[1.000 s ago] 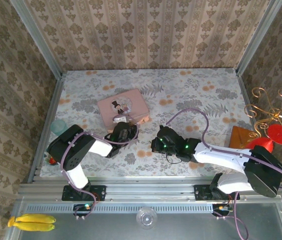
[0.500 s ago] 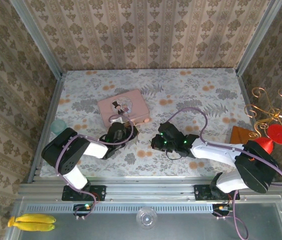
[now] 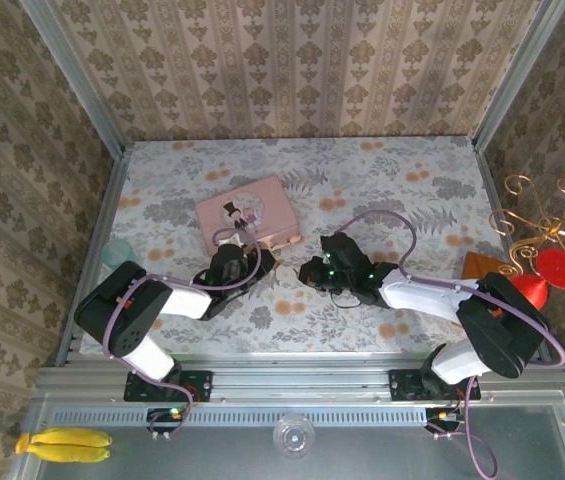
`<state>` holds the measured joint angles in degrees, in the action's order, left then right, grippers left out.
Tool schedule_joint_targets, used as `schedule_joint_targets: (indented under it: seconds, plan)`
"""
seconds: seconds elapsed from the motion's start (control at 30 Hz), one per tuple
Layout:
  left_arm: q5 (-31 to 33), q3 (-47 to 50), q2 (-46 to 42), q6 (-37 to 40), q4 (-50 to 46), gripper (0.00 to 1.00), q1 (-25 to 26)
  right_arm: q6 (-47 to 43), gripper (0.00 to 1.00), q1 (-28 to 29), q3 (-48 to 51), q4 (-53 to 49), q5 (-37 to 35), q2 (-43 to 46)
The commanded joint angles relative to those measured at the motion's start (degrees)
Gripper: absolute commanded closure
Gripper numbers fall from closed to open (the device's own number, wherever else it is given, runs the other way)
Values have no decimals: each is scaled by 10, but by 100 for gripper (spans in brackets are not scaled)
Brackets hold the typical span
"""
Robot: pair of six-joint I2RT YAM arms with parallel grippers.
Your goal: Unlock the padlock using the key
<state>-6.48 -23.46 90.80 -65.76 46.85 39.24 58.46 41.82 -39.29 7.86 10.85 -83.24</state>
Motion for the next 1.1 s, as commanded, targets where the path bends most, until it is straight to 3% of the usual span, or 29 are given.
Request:
schedule_joint_targets:
  seconds: [0.0,0.57,1.07]
  plan:
    - [-74,0,-24,-59,97,91,3,-18,100,-2,-9,22,30,-9]
    - [-99,-4,-32,-77,119,92,4,-21,100,-27,-36,48,124,-50]
    - [-115,1,-52,-80,111,92,-4,-22,100,-44,-23,69,144,-60]
